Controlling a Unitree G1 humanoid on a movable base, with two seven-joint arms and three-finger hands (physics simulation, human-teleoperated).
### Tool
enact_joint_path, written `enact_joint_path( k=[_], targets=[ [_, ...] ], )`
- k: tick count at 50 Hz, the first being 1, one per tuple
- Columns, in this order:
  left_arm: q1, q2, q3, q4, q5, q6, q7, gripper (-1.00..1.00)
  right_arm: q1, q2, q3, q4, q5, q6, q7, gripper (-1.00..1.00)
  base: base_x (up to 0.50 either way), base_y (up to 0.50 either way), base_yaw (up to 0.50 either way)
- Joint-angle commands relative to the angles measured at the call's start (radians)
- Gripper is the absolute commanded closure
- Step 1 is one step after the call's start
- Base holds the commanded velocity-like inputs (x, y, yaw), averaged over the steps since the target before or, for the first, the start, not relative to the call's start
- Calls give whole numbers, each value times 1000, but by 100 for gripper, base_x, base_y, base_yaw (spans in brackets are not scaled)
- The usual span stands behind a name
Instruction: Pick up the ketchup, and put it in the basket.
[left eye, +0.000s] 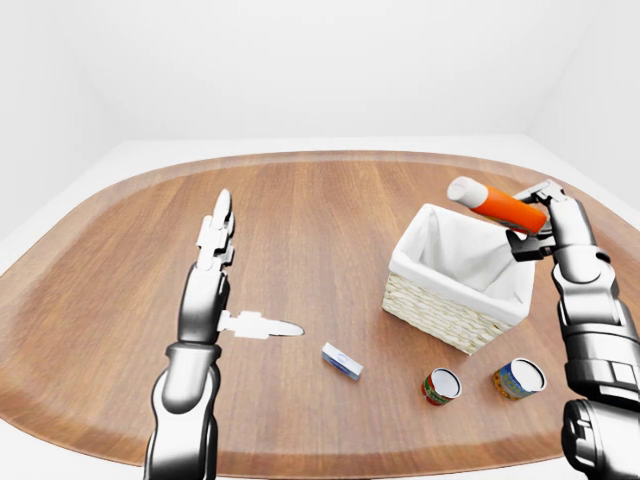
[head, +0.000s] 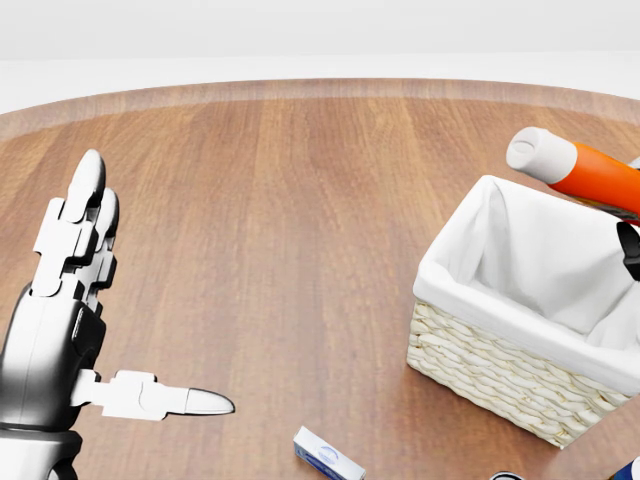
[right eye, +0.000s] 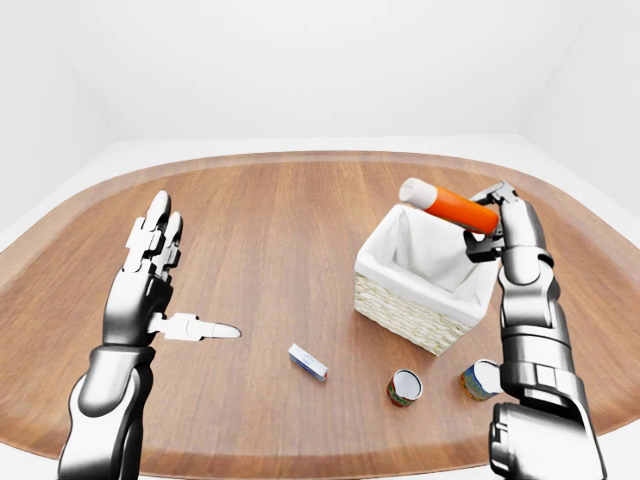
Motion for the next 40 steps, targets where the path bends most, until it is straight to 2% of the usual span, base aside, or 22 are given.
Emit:
enact_joint_path(
  k=[1,17,18,25,36,40],
  targets=[
    [1,0,0,4,0,0,1,-100,-29,-28,-12,24,20,-12,-21,100,0,0,0],
    [2,0,2,6,-2,0,1,-100,-68,-49,0,119,14,-49,-40,100,0,0,0],
    [4,0,1,3,-2,0,1,-100,-74,-51,3,138,14,-59,-44,100,0,0,0],
    [8,-1,3,-2,-4,0,-1,-100,-86,-57,9,159,13,-63,-51,100,0,0,0],
    [11,-2,2,5,-7,0,1,-100,-129,-69,25,249,8,-104,-72,100,0,0,0],
    [12,-2,-2,6,-4,0,2,-100,-160,-79,36,303,6,-104,-82,100,0,0,0]
  ],
)
